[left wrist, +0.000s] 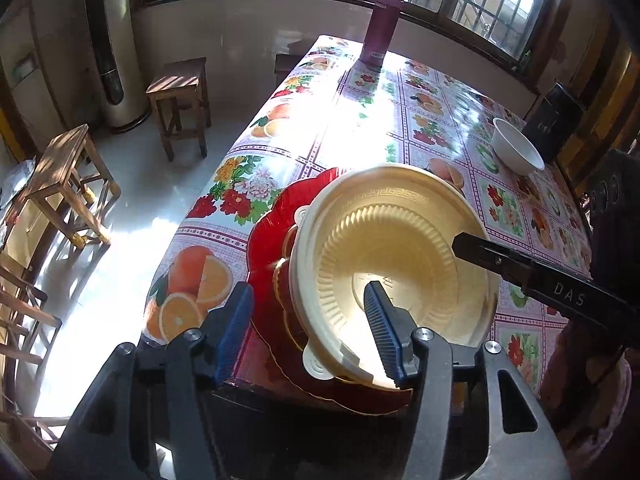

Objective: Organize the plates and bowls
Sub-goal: 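Carry the ribbed cream bowl with both tools over the red plate stack, then lower the ribbed cream bowl onto the stack and open both tools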

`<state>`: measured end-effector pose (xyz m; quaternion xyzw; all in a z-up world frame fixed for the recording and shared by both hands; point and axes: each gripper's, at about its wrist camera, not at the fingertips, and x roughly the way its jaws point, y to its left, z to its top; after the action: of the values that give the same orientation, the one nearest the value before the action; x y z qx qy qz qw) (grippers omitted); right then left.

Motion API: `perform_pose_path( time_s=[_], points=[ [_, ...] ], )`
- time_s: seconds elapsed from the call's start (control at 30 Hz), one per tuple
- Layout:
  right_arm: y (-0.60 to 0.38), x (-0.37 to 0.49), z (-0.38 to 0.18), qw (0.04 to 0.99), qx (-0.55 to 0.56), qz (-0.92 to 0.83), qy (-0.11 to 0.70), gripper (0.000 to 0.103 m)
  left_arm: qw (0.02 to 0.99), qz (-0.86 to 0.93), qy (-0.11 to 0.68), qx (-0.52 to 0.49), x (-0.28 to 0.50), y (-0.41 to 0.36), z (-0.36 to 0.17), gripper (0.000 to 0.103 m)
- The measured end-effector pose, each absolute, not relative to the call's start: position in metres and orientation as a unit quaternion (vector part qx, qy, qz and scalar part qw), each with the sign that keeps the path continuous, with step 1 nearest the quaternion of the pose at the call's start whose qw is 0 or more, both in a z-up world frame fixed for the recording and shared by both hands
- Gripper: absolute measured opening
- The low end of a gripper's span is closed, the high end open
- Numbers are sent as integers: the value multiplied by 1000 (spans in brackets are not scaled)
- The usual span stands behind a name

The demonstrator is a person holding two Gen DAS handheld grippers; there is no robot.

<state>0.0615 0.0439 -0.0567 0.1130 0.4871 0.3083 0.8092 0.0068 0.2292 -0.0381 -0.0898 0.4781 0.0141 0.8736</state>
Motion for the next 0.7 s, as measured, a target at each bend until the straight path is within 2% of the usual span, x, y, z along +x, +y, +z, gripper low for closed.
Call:
perform_pose_path(
  time_s=[0.27,0.33,0.4,0.5,0.7],
  points=[
    [40,66,-44,836,112,288,454,25,879,16,467,-94,4,233,-34,58],
    [40,70,-42,846,110,274,444,33,880,18,463,-99,2,235,-32,61],
    [41,74,-40,854,108,266,433,36,882,22,458,-104,0,239,-30,67],
    [46,81,-39,867,94,248,423,42,885,28,451,-112,-2,245,-28,67],
    [53,87,-45,869,75,240,427,42,887,35,444,-123,-2,253,-24,68]
  ],
)
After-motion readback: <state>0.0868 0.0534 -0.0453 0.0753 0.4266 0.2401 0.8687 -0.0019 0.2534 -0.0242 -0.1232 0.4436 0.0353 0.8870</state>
